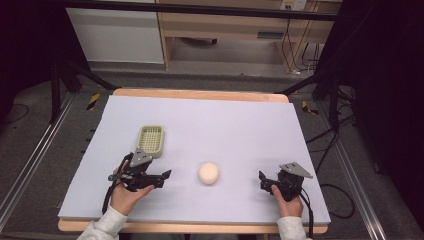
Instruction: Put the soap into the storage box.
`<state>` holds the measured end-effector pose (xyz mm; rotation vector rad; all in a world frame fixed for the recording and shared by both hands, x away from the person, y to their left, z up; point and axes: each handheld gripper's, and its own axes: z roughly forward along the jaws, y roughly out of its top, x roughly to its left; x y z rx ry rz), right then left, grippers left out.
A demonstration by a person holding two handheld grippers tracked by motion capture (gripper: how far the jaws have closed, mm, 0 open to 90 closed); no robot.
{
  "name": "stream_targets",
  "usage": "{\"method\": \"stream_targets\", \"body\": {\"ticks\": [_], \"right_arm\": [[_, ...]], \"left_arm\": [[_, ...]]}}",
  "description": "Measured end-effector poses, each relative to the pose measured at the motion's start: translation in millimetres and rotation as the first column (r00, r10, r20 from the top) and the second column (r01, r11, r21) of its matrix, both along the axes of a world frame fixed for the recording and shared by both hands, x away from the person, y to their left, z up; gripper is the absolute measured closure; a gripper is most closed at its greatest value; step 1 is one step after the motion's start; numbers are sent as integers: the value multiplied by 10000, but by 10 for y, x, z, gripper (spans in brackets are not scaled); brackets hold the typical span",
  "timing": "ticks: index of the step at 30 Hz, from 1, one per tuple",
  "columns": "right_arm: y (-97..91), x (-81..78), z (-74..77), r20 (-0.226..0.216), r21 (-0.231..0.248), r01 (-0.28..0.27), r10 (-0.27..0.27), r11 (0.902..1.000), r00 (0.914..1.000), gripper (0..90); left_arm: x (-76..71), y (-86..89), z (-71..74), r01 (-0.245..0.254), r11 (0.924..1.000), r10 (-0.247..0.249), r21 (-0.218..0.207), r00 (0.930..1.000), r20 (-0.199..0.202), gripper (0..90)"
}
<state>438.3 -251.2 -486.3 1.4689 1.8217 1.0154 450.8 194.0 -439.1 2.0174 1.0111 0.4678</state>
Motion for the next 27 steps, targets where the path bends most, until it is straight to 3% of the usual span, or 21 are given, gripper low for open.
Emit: {"method": "stream_targets", "body": {"ticks": [18, 27], "right_arm": [[1, 1, -1, -19, 11, -11, 11, 10000, 10000, 42], [0, 1, -1, -16, 11, -8, 8, 10000, 10000, 42]], "left_arm": [[77, -219, 116, 319, 9994, -317, -147, 9994, 105, 175], [116, -387, 223, 463, 9977, -452, -485, 9987, 241, 174]]}}
